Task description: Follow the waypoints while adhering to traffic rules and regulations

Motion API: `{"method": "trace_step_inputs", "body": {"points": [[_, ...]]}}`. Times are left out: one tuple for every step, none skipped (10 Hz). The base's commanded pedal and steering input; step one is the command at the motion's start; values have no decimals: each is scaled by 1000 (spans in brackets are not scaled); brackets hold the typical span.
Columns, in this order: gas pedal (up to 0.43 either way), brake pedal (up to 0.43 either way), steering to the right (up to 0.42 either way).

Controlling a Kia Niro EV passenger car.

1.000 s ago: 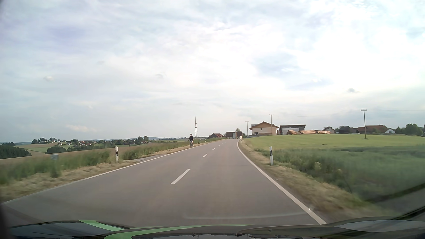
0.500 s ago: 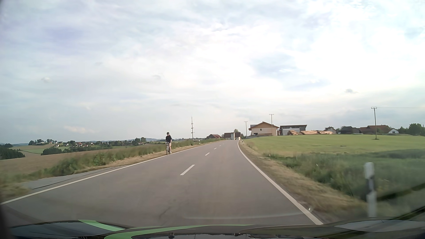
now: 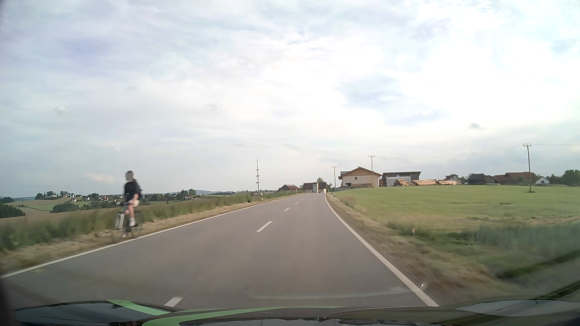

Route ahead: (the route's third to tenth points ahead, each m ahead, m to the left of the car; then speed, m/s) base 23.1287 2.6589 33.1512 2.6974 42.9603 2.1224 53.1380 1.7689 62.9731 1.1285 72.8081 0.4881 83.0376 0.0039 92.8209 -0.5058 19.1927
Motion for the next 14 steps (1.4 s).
{"method": "trace_step_inputs", "body": {"points": [[0, 43, 5], [0, 98, 5], [0, 140, 6], [0, 152, 6], [0, 165, 5], [0, 177, 6], [0, 189, 6], [0, 195, 5], [0, 201, 5], [0, 195, 5], [0, 201, 5], [0, 201, 5], [0, 201, 5], [0, 201, 5]]}}
